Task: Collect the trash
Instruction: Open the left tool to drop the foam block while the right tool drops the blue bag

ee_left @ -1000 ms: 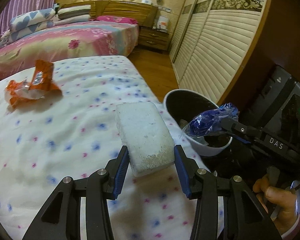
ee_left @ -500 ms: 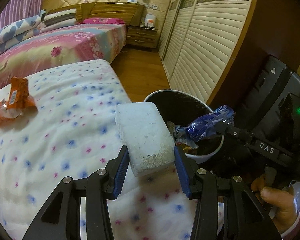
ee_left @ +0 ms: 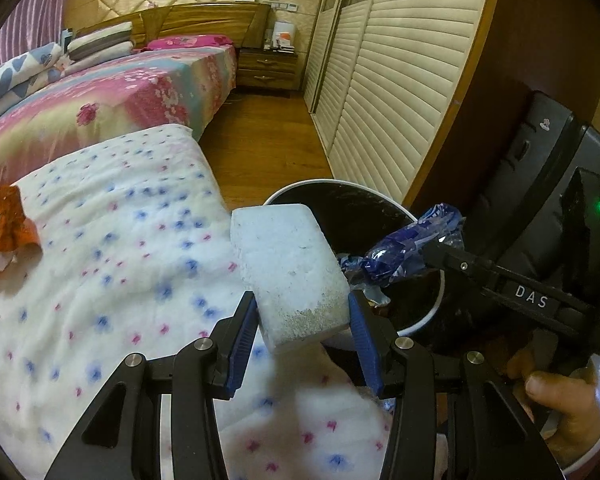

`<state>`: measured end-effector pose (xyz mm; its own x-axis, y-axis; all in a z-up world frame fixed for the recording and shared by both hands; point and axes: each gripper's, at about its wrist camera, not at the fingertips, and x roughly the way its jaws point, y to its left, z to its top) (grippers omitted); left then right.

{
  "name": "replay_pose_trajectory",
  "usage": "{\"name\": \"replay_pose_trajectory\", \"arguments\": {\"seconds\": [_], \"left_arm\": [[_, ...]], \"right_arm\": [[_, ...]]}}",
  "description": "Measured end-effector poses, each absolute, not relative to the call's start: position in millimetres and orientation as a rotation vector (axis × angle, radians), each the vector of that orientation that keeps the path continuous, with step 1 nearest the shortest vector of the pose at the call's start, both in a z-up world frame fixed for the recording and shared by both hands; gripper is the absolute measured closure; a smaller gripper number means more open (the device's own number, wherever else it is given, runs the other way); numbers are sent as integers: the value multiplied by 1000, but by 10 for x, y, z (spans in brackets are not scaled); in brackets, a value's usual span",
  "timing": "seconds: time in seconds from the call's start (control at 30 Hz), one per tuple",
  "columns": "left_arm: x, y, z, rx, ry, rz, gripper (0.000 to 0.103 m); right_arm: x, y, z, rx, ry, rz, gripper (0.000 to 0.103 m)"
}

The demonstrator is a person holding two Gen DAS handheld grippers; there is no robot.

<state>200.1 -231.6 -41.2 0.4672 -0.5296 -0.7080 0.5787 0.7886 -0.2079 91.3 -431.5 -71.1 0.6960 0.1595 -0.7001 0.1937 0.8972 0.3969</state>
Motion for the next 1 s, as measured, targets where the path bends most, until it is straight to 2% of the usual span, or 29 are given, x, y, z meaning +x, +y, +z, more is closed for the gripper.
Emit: {"name": "replay_pose_trajectory", "arguments": {"seconds": [1.0], "left_arm": [[2325,-2742,-533,125,872,-683,56]], "right_arm": [[1167,-4471,-777,428,870,-28,55]]}}
